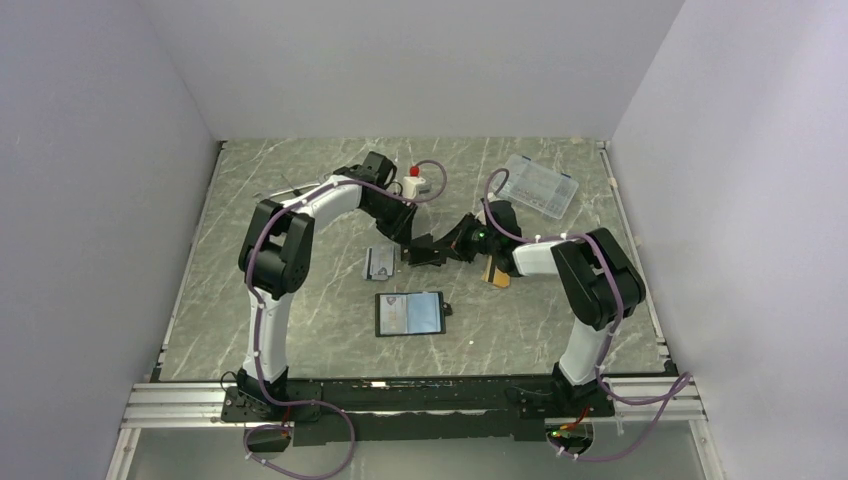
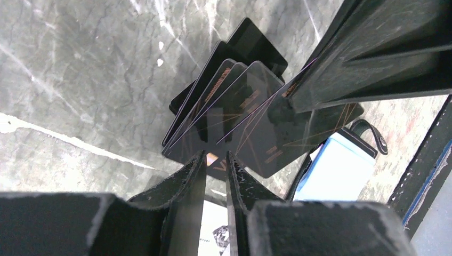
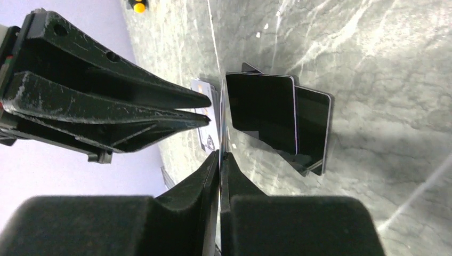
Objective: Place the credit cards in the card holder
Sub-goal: Pick up the credit card from the center of the board.
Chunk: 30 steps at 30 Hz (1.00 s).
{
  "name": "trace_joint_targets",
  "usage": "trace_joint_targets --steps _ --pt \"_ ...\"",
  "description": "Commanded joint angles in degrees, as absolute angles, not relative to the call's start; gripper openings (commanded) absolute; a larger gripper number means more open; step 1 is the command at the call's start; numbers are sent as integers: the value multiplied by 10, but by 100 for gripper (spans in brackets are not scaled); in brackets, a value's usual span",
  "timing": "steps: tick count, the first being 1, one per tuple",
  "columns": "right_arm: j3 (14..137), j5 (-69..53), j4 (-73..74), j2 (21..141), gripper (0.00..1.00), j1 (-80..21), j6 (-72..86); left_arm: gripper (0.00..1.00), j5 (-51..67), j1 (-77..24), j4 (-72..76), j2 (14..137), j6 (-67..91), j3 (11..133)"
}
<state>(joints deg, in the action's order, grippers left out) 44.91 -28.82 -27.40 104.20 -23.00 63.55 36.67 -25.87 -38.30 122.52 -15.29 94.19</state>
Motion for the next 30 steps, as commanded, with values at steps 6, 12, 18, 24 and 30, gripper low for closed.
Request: trace_joint_targets --steps 6,12,18,24,30 --pt "471 -257 -171 1008 12 -218 564 25 363 -258 -384 1236 -161 928" --pt "466 -255 -167 1010 15 -213 564 22 285 -290 -372 1238 -171 921" --pt "462 -258 -163 1012 15 -210 564 19 240 -304 -372 1256 -171 937" --pt "448 -285 -167 1017 17 -206 579 19 215 -305 -374 1265 -177 941" --pt "414 -297 -187 1014 22 -201 602 15 177 -307 -378 1274 -180 948"
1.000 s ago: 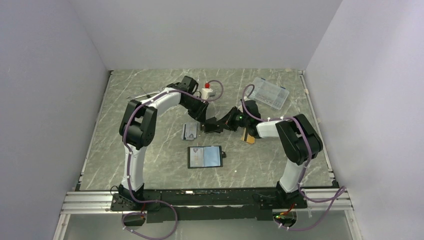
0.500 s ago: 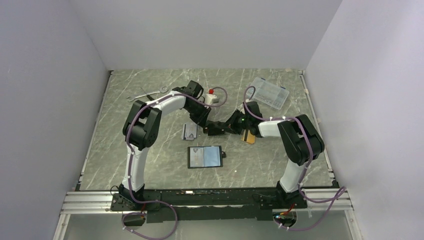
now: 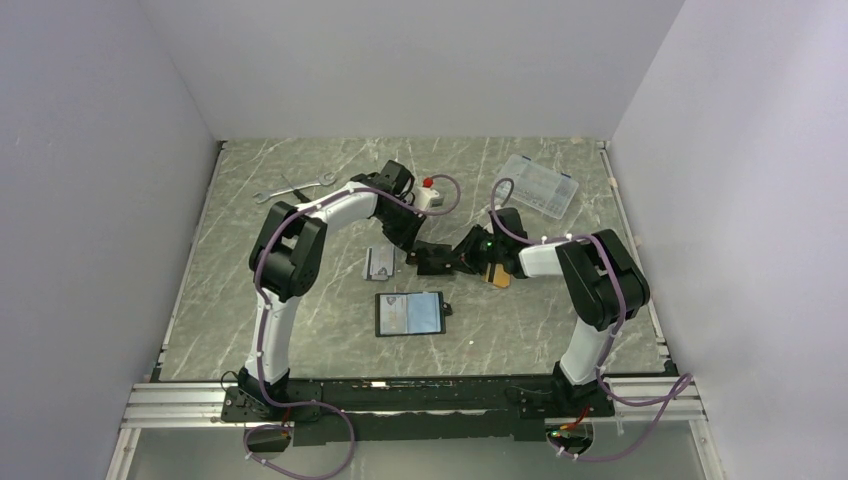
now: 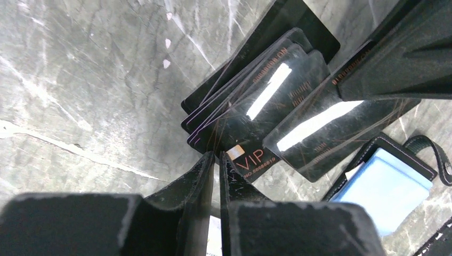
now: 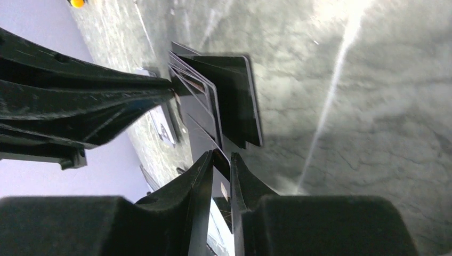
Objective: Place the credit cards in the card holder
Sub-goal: Pick up the credit card from the center of the board.
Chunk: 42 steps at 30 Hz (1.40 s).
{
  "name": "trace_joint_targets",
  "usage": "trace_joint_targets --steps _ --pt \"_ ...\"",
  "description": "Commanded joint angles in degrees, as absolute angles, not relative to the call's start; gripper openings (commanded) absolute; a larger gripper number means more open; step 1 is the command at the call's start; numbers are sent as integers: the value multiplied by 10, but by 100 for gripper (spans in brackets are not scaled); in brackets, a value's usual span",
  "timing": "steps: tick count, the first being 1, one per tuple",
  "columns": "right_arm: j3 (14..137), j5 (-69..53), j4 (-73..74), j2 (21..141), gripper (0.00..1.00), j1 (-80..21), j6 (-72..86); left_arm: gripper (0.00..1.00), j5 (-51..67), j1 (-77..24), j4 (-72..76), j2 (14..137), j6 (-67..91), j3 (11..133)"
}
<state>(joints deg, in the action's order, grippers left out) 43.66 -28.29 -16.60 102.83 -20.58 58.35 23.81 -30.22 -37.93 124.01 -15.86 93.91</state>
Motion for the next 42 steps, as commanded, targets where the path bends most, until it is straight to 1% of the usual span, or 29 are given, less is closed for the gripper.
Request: trace_joint_targets --steps 1,7,11,14,16,19,21,23,27,30,32,36,42 --pt "405 -299 -198 1016 22 -201 610 14 175 -308 -379 1276 -181 949" --pt "361 -323 -285 1035 22 -198 664 12 175 -309 -379 1273 -181 947" --pt "336 -337 -342 1033 18 -191 694 11 173 -313 -381 1273 -181 947" --pt "322 -348 -361 1020 18 -184 705 10 170 -314 -381 1276 -182 949" --pt "315 -353 -368 1009 20 -180 710 9 168 -316 -381 1281 -184 952" --pt "312 -350 -354 994 20 -176 703 8 163 -319 -382 1288 -184 957" --pt "312 -352 -354 990 20 -172 701 6 159 -319 -383 1290 -183 961" --pt "312 -357 -358 983 17 -167 702 5 158 -320 -385 1290 -183 964" --pt "326 -361 -316 954 9 -164 676 5 171 -315 -399 1269 -181 967" --pt "343 -355 -260 927 5 -164 643 11 197 -307 -410 1231 -180 968" --pt "354 -350 -221 915 2 -164 624 13 207 -303 -416 1208 -180 970" --pt "356 -347 -176 895 0 -163 604 15 206 -301 -417 1190 -181 973" --pt "377 -321 -94 823 0 -163 557 11 228 -292 -436 1174 -185 977"
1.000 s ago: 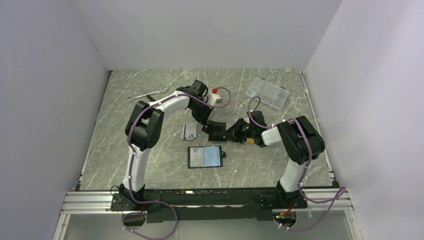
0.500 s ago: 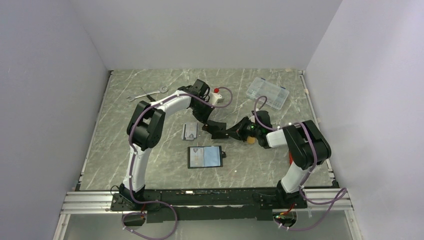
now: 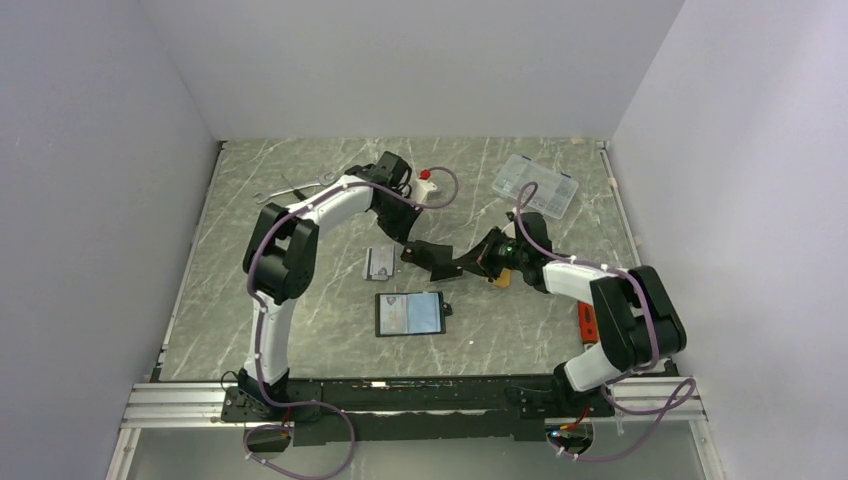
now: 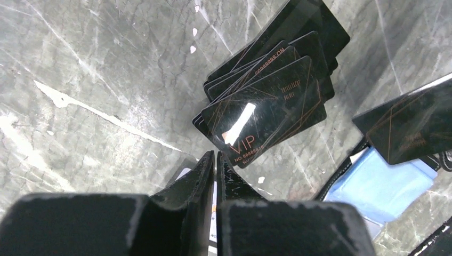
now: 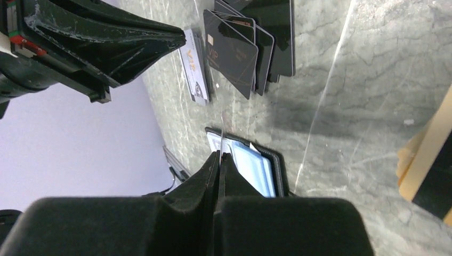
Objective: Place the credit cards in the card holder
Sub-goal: Pick up the credit card from the center of the board.
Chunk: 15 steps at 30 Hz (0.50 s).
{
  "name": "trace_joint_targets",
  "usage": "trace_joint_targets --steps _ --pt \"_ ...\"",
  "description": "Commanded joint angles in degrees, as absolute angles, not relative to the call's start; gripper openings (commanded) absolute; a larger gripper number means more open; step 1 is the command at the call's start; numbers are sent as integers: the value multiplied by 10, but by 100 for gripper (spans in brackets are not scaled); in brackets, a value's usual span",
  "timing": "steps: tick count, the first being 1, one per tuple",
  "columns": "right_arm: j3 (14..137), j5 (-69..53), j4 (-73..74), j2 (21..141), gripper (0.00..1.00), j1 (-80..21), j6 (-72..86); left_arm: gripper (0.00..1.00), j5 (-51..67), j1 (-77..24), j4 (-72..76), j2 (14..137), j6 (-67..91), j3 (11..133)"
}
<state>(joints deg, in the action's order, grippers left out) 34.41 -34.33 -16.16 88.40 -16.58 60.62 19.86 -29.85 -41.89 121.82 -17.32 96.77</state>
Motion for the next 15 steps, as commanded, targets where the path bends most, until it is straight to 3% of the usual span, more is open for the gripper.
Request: trace_joint_targets --steps 1,3,5,6,8,9,15 --pt "386 -318 -75 813 0 -163 544 12 237 -290 -437 1167 -187 976" --pt "406 -325 -52 796 0 -163 520 17 261 -285 -449 1148 -187 983" --pt "425 -345 -39 783 0 -164 493 31 299 -279 -476 1120 -185 1000" --pt "432 -359 -40 776 0 -164 484 46 320 -276 -489 1105 -184 1008" --pt "438 -403 -67 761 0 -165 471 92 375 -270 -514 1070 -180 1022" --pt "441 -424 -76 753 0 -166 465 99 405 -267 -521 1048 -181 1021" --pt "501 -500 -36 721 0 -213 373 100 593 -250 -606 952 -261 982"
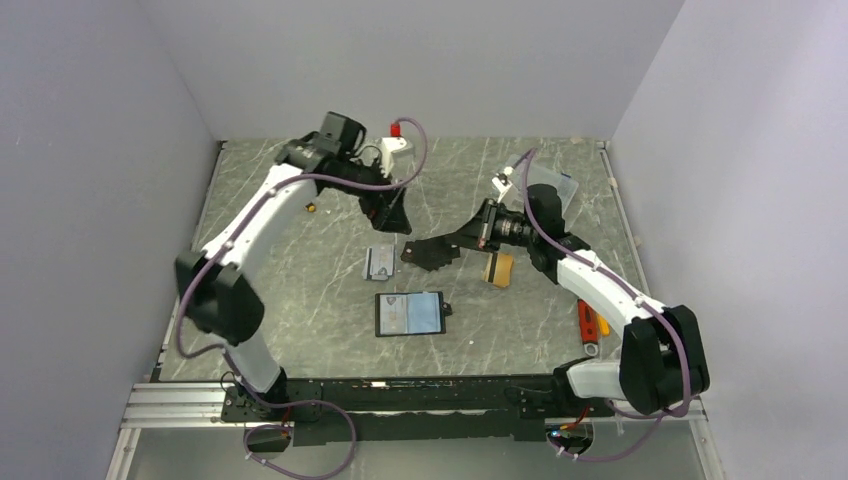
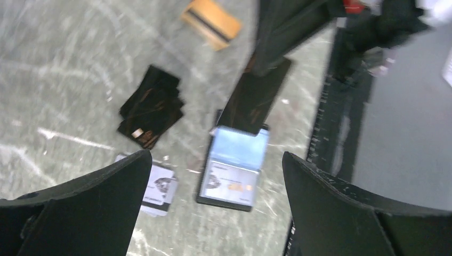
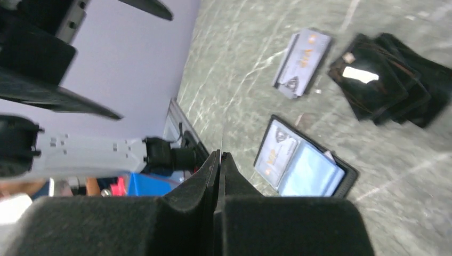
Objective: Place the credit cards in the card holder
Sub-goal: Pick up the credit card from the center of the board.
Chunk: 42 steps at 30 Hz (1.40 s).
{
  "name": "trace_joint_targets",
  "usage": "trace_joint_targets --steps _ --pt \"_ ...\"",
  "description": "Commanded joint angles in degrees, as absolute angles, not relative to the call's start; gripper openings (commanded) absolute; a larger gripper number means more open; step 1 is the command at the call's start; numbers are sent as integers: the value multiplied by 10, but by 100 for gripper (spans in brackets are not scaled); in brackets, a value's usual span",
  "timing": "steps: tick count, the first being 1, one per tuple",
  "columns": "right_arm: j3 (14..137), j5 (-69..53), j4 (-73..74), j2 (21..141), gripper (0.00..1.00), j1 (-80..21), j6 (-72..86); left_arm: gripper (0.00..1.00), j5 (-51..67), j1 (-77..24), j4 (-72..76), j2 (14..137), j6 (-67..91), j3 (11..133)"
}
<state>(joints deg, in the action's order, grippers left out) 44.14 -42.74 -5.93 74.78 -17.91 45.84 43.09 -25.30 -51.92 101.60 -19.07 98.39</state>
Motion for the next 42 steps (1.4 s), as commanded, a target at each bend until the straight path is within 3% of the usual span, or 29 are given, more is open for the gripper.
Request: trace_joint_targets --steps 1,5,11,22,25,26,29,30,33,35,38,42 --pt "516 -503 -17 718 0 -227 354 99 613 -249 -637 946 -291 979" --pt "570 -508 53 714 0 -277 297 99 702 -249 -714 919 -397 933" --pt "650 -506 143 731 0 -337 234 99 704 -249 -759 904 -472 901" --pt "723 -490 214 755 0 -381 193 97 744 -252 -727 870 -451 857" --pt "738 -487 222 758 0 -383 188 76 757 -252 -734 875 -454 853" --pt "744 -485 224 761 0 -384 187 64 761 -253 -730 877 -445 852" --pt "762 -478 233 772 0 -389 183 11 762 -260 -726 888 -427 858" --pt "765 -476 233 776 0 -391 184 1 759 -265 -728 893 -425 862" --pt "769 -463 227 783 1 -394 192 0 761 -273 -740 904 -428 869" --pt "769 -448 226 780 13 -394 195 0 765 -274 -740 907 -424 871" --pt "757 -402 211 757 45 -386 205 0 762 -273 -720 897 -402 873" --pt "723 -373 176 714 78 -356 233 0 760 -270 -656 875 -333 879"
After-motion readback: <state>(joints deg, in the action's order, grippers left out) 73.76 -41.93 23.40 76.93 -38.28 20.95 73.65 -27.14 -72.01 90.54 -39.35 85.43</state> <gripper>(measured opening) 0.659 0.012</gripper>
